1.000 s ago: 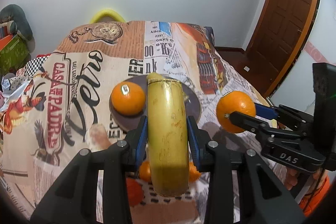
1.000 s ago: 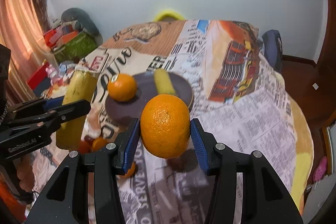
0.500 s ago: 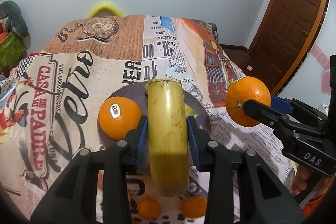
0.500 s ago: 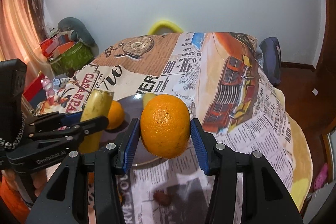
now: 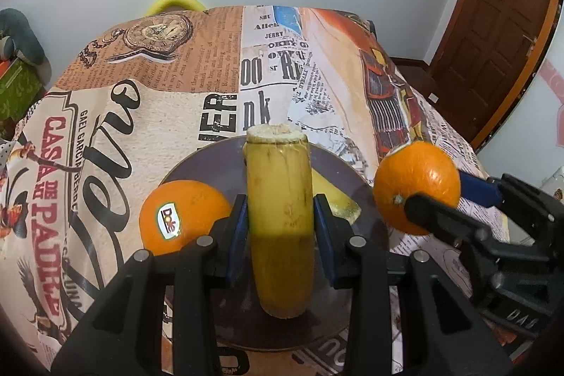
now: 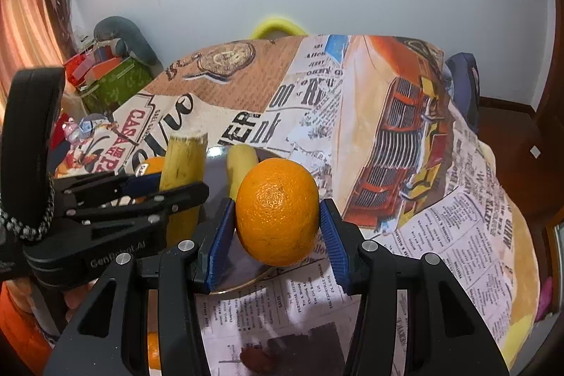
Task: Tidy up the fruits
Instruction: 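Carry the cylinder and large orange to the plate with both tools, then lower both items onto the plate and open both tools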
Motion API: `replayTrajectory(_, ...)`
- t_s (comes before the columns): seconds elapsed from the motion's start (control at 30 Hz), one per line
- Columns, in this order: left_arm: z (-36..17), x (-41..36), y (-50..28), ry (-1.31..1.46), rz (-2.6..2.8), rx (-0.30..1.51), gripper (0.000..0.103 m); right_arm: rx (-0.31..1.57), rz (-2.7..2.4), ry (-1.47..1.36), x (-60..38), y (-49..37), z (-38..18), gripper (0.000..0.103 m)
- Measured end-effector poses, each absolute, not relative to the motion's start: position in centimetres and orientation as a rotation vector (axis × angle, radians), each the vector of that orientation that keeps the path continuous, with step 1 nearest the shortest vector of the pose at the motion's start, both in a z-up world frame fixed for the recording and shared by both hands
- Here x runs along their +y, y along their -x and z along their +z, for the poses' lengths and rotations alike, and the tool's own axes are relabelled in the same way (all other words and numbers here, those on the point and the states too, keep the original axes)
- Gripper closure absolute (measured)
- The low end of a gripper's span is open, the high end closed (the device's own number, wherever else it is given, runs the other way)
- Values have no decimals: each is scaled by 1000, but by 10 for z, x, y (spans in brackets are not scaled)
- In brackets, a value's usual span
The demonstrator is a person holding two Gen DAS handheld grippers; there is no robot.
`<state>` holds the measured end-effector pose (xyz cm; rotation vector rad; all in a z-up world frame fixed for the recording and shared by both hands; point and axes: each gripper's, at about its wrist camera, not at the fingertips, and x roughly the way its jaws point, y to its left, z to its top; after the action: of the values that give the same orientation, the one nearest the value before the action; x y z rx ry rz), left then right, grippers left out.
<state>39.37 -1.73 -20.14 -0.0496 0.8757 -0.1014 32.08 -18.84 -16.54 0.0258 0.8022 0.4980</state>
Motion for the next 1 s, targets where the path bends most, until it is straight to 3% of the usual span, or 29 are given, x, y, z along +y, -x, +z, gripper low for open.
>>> replayTrajectory(0.43,-166,-3,-372,36,-89,778,67,829,551,-26,-174,-314,-169,58)
replayTrajectory(1.0,-171,66,-344,100,1,796,64,882,685,73,-100,-307,-178,58)
